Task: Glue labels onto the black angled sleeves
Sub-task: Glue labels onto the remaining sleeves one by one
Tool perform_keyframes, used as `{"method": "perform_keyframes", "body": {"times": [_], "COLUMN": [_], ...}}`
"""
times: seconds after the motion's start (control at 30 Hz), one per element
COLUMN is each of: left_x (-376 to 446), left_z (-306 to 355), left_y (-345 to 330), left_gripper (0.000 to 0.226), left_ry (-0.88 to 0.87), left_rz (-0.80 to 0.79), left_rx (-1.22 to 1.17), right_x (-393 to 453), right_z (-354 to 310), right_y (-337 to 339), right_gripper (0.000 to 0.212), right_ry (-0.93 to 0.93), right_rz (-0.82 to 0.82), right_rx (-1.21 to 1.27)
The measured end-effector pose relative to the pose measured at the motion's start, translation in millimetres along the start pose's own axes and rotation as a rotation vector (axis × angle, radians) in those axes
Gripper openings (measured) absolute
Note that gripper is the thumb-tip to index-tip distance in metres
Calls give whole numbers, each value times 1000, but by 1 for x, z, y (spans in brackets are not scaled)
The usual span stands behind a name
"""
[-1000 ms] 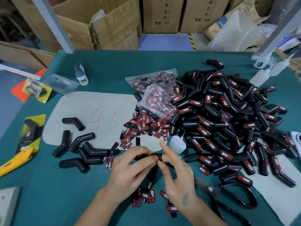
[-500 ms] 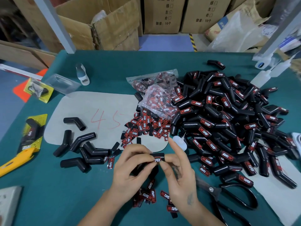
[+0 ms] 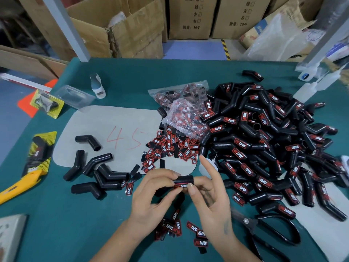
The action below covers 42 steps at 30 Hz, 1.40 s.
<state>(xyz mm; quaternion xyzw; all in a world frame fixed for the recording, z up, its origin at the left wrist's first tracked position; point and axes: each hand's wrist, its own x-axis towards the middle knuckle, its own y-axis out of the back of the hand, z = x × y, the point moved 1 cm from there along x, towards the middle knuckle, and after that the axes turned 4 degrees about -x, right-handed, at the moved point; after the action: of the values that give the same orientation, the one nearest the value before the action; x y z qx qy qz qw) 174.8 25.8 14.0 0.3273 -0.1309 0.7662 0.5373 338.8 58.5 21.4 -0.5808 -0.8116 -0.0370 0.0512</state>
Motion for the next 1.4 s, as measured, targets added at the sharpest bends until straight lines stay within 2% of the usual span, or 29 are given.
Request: {"method": "perform_keyframes", "body": {"times": [0.23,0.37,0.5,0.63,0.93,1.13,1.4], "left_x": [2,5,8,8,8,6,5], "left_z": [2,8,8,12,14,13,13], "left_y": [1,-2,0,-1,-3,-7,-9], "left_gripper": [27,41,27,23,24,28,29], "left_ry": [118,324,477,571,591,540,521], "left_rz": [17,5,-164,-155,-109,-137,-119], "left_rx": [-85,-225,-209,-315,-354,-264,-234], "right_x": [3,4,2,2,3,5,5], "right_z": [-2,-1,2,7,10,12,11], "right_y": [1,1,-2,-3,-2,-1,2], "right_gripper": [62,64,62,63,66,69,65], "right_ry": [-67,-78,-36,-2,-48,-104,-120], "right_rz": [-19,-2,35,43,39,18,-9], "right_rx": [58,53,6,-44,-47,41,38]}}
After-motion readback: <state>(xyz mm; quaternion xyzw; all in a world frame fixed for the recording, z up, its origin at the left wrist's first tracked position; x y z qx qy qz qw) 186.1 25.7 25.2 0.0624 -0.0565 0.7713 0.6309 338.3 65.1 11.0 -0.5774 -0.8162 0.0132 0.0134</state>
